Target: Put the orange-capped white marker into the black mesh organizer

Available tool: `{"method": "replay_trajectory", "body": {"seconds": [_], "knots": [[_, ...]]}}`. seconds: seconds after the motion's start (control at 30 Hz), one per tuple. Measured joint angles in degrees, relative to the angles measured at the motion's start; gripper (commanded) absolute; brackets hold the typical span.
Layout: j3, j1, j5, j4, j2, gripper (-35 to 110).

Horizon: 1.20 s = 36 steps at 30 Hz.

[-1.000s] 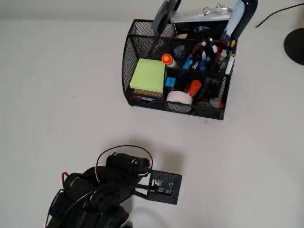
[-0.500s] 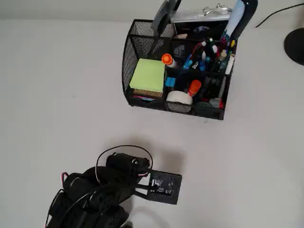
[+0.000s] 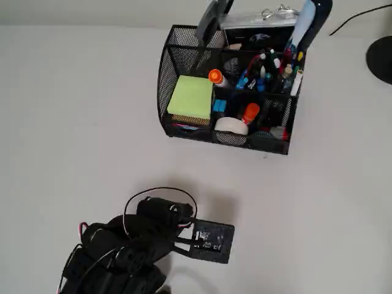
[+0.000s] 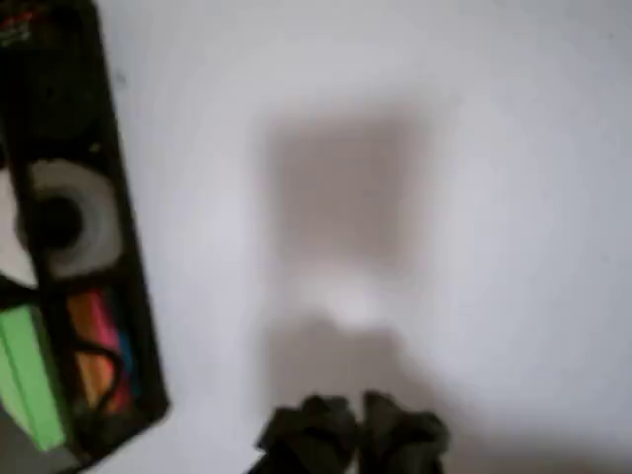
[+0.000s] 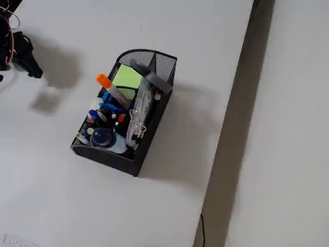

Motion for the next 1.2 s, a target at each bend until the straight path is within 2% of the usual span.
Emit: {"method": "replay_trajectory", "body": {"seconds": [1.2], "knots": [[0.0,0.0,0.0,0.0,0.0,0]]}}
